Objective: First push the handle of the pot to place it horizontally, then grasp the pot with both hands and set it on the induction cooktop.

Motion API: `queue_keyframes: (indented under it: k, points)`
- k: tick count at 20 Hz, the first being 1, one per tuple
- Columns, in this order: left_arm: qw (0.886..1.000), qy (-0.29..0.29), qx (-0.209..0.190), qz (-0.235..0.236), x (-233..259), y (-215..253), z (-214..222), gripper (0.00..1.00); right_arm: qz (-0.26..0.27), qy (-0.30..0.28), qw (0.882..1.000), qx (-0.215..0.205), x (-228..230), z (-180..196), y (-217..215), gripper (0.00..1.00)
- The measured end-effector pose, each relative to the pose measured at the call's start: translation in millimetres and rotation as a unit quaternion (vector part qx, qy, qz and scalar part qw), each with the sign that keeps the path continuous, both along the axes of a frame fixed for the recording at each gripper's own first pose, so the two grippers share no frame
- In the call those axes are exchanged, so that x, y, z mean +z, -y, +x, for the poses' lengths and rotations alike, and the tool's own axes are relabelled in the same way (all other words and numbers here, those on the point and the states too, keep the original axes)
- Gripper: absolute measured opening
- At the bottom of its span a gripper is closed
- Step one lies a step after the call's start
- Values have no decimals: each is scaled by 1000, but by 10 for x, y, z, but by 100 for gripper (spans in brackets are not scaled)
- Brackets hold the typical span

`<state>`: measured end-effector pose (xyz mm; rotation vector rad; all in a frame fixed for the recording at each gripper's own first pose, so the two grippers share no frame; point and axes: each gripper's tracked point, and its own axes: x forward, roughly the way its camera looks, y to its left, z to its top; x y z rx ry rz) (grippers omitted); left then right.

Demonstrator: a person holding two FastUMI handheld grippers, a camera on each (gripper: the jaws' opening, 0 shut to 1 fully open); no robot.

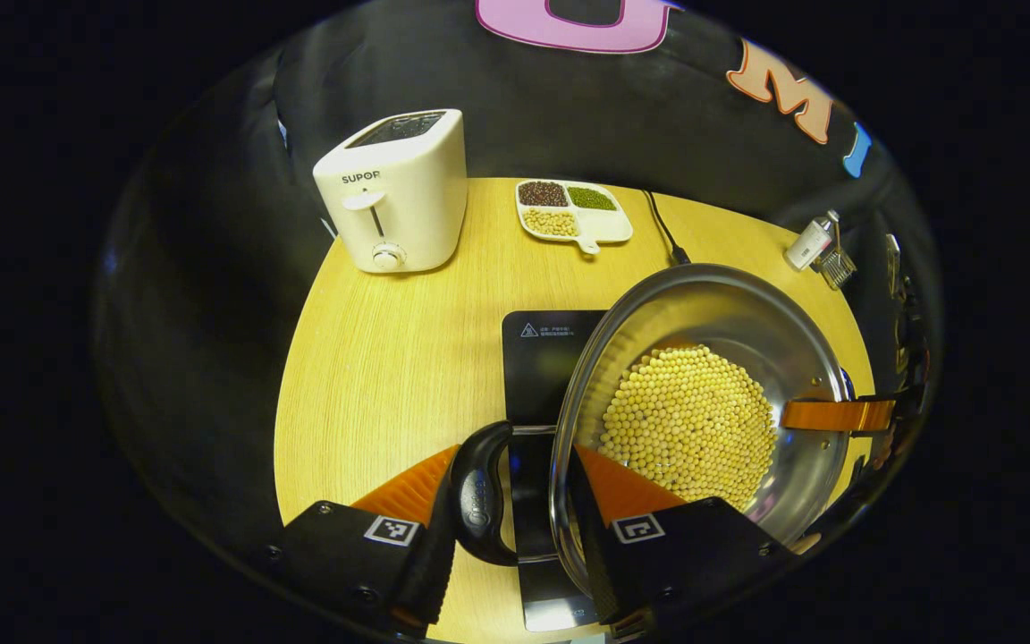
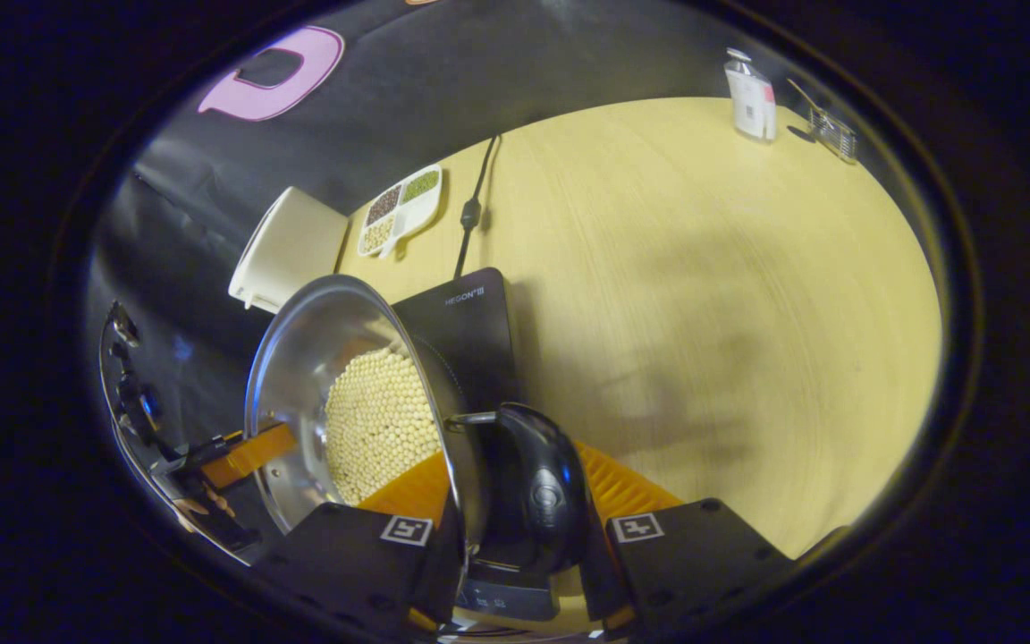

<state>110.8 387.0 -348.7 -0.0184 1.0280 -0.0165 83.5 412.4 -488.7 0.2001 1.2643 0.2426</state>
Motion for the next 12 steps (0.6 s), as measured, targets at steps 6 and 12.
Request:
queue_keyframes:
  k: [6,12]
  points:
    - [1000,2,1,-3,-13,10,-1,67,3,2,1000,3,7,6,9,58]
    - [1000,7,12,-3,-27,-10,1,69,7,-1,1000,6,17,-26,-16,54]
